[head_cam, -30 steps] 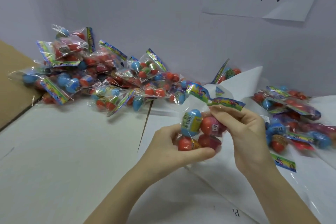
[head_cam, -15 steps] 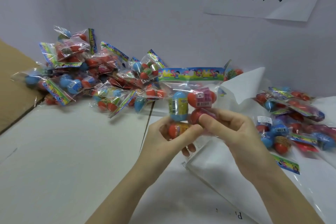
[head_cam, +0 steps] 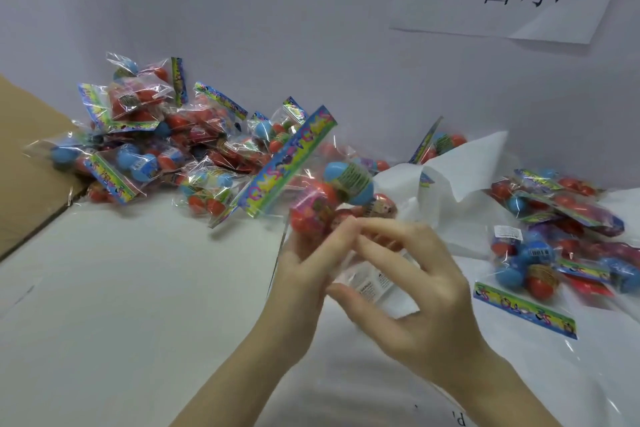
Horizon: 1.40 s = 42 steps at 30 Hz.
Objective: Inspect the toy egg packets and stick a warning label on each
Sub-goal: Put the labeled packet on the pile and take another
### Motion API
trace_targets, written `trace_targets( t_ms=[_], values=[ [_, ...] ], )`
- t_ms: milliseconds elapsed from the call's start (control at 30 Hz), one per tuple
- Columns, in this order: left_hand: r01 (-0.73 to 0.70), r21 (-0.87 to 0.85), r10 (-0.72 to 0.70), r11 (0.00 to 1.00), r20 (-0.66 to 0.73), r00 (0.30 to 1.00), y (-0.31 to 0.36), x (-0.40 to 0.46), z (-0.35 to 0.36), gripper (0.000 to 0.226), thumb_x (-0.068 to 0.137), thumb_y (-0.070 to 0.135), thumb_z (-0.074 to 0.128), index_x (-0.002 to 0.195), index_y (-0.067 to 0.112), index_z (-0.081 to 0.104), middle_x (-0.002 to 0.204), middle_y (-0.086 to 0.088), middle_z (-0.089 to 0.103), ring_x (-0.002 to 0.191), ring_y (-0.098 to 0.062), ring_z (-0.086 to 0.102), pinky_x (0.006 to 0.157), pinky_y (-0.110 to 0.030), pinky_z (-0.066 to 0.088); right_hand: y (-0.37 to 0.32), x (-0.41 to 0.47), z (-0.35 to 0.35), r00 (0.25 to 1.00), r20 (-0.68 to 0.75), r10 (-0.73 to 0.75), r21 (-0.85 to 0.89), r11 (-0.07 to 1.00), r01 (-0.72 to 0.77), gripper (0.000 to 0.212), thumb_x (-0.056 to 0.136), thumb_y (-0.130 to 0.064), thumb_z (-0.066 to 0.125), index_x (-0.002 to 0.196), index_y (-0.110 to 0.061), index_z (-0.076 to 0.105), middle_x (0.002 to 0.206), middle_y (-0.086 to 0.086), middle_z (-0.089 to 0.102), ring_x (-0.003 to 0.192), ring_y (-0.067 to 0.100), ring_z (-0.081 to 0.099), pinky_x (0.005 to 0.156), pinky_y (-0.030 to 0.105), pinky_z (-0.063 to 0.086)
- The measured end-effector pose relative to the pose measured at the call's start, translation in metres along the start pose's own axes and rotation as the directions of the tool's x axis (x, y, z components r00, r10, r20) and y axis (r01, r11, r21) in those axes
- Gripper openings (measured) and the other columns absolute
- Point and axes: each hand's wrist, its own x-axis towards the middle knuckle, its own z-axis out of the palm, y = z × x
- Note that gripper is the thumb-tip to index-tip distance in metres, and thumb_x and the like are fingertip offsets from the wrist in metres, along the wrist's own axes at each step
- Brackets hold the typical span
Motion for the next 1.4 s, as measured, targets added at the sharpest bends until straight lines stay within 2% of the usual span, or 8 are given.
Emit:
trace_targets(
  t_ms=[267, 500, 867, 1067, 1133, 1200, 1267, 1400],
  values=[
    [0.088, -0.029, -0.091, 0.996, -0.120, 0.989, 0.011, 0.003, -0.002, 0.018, 0.063, 0.023, 0.064, 0.075, 0.024, 0.077, 0.076, 0.003, 0.074, 0.066, -0.005, 0.068, 0.052, -0.019, 0.052, 0.007, 0.011, -0.009, 0.910, -0.068, 0.408, 0.098, 0.911, -0.401, 0.028, 0.080, -0.027, 0.062, 0.108, -0.020, 0.061, 0.096, -0.011, 0.062, 0.092, 0.008, 0.056, 0.085, 0.015, 0.043],
    [0.097, -0.014, -0.098, 0.995, -0.137, 0.986, 0.011, 0.004, -0.004, 0.013, 0.065, 0.017, 0.068, 0.074, 0.017, 0.077, 0.076, 0.000, 0.074, 0.063, -0.008, 0.068, 0.049, -0.019, 0.051, 0.006, 0.014, -0.015, 0.858, -0.030, 0.513, 0.307, 0.821, -0.481, 0.014, 0.070, -0.031, 0.073, 0.082, -0.035, 0.068, 0.077, -0.015, 0.070, 0.073, 0.001, 0.061, 0.069, 0.012, 0.044],
    [0.112, 0.074, -0.105, 0.991, -0.088, 0.991, 0.012, 0.004, -0.006, 0.018, 0.067, 0.013, 0.061, 0.070, 0.021, 0.077, 0.071, 0.003, 0.072, 0.059, -0.007, 0.066, 0.047, -0.019, 0.049, 0.012, 0.018, -0.019, 0.735, 0.201, 0.648, 0.465, 0.597, -0.654, 0.009, 0.074, -0.034, 0.060, 0.070, -0.033, 0.068, 0.066, -0.009, 0.066, 0.070, 0.008, 0.058, 0.078, 0.039, 0.045],
    [0.158, 0.062, -0.155, 0.985, -0.061, 0.986, 0.010, 0.004, -0.007, 0.019, 0.065, 0.015, 0.062, 0.075, 0.021, 0.077, 0.074, -0.002, 0.073, 0.062, -0.012, 0.068, 0.049, -0.022, 0.052, 0.014, 0.016, -0.017, 0.671, 0.117, 0.732, 0.423, 0.575, -0.701, 0.015, 0.070, -0.033, 0.072, 0.077, -0.023, 0.063, 0.069, -0.014, 0.066, 0.067, 0.002, 0.058, 0.069, 0.019, 0.048],
    [0.204, 0.008, -0.203, 0.979, -0.074, 0.976, 0.008, 0.005, -0.006, 0.021, 0.066, 0.020, 0.063, 0.082, 0.016, 0.077, 0.081, -0.007, 0.073, 0.069, -0.016, 0.069, 0.053, -0.025, 0.055, 0.014, 0.014, -0.016, 0.773, -0.096, 0.627, 0.217, 0.771, -0.598, 0.021, 0.073, -0.035, 0.073, 0.084, -0.025, 0.057, 0.070, -0.014, 0.063, 0.068, 0.001, 0.056, 0.068, 0.014, 0.043],
    [0.229, -0.105, -0.238, 0.968, -0.079, 0.968, 0.007, 0.006, -0.006, 0.026, 0.068, 0.021, 0.066, 0.090, 0.012, 0.075, 0.086, -0.009, 0.073, 0.074, -0.018, 0.070, 0.056, -0.026, 0.056, 0.012, 0.012, -0.016, 0.938, -0.228, 0.262, -0.135, 0.945, -0.297, 0.014, 0.081, -0.029, 0.065, 0.088, -0.017, 0.061, 0.077, -0.008, 0.062, 0.073, 0.010, 0.053, 0.072, 0.024, 0.042],
    [0.212, -0.182, -0.230, 0.960, -0.083, 0.970, 0.007, 0.006, -0.006, 0.023, 0.067, 0.022, 0.074, 0.088, 0.013, 0.076, 0.089, -0.007, 0.073, 0.076, -0.015, 0.071, 0.060, -0.023, 0.056, 0.010, 0.006, -0.012, 0.987, -0.160, -0.019, -0.287, 0.957, -0.028, 0.021, 0.084, -0.029, 0.064, 0.086, -0.009, 0.069, 0.080, 0.006, 0.065, 0.077, 0.018, 0.053, 0.072, 0.034, 0.042],
    [0.169, -0.203, -0.196, 0.965, -0.124, 0.973, 0.005, 0.007, -0.006, 0.031, 0.067, 0.032, 0.065, 0.084, 0.008, 0.075, 0.086, -0.006, 0.073, 0.072, -0.009, 0.068, 0.063, -0.017, 0.054, 0.010, 0.001, -0.002, 0.992, 0.020, -0.121, -0.354, 0.927, 0.120, 0.025, 0.078, -0.035, 0.071, 0.084, -0.011, 0.074, 0.084, 0.008, 0.068, 0.082, 0.019, 0.053, 0.067, 0.039, 0.047]
  ],
)
